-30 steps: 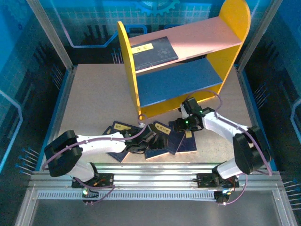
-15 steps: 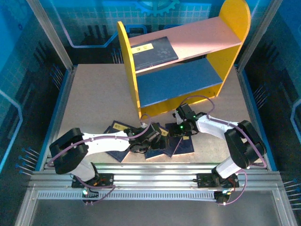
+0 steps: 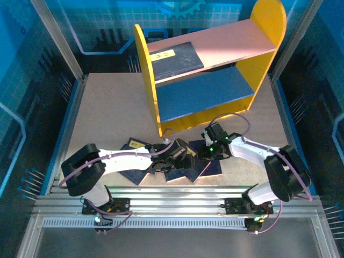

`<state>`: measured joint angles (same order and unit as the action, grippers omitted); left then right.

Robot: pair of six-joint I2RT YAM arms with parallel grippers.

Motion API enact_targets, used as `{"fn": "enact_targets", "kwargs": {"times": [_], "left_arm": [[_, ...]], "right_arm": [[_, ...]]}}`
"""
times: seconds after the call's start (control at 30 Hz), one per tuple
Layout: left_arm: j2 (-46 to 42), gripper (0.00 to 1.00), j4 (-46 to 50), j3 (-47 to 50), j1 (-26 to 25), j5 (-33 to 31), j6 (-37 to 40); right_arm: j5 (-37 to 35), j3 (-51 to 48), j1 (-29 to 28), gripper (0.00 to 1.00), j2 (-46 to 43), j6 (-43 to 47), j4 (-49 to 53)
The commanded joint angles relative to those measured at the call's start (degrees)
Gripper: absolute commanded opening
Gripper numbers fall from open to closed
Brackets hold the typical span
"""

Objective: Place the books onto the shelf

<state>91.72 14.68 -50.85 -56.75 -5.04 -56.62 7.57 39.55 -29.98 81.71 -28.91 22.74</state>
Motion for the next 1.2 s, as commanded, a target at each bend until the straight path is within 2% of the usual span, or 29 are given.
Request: {"fn": "enact_targets", "kwargs": {"times": [0.0, 0.27, 0.43, 0.63, 1.0, 1.17], "left_arm": [[2.59, 0.99, -3.26, -1.93, 0.41, 2.47, 2.10], [5.81, 1.00, -7.21, -4.81, 2.71, 3.10, 5.68], [6.86, 0.99, -8.20, -7.36, 5.16, 4.52, 9.89], [5.61, 0.99, -3.38, -8.08, 5.69, 4.60, 10.15], [2.77, 0.99, 5.82, -6.69, 4.46, 2.00, 7.21], [3.07, 0.99, 7.98, -6.45, 5.32, 2.20, 8.67]], "right_arm": [[3.02, -2.17, -1.84, 0.32, -3.38, -2.48, 3.09], [2.69, -3.77, -3.03, 0.32, -5.77, -3.64, 2.22], [2.09, -1.05, -0.92, 0.34, -4.43, -1.39, 1.96], [3.24, 1.05, 4.52, 0.36, -3.98, 1.52, 1.96], [4.95, 3.25, 4.88, 0.35, 3.28, 2.39, -1.29], [1.06, 2.98, 5.95, 0.28, 5.57, 1.50, 0.73]]}}
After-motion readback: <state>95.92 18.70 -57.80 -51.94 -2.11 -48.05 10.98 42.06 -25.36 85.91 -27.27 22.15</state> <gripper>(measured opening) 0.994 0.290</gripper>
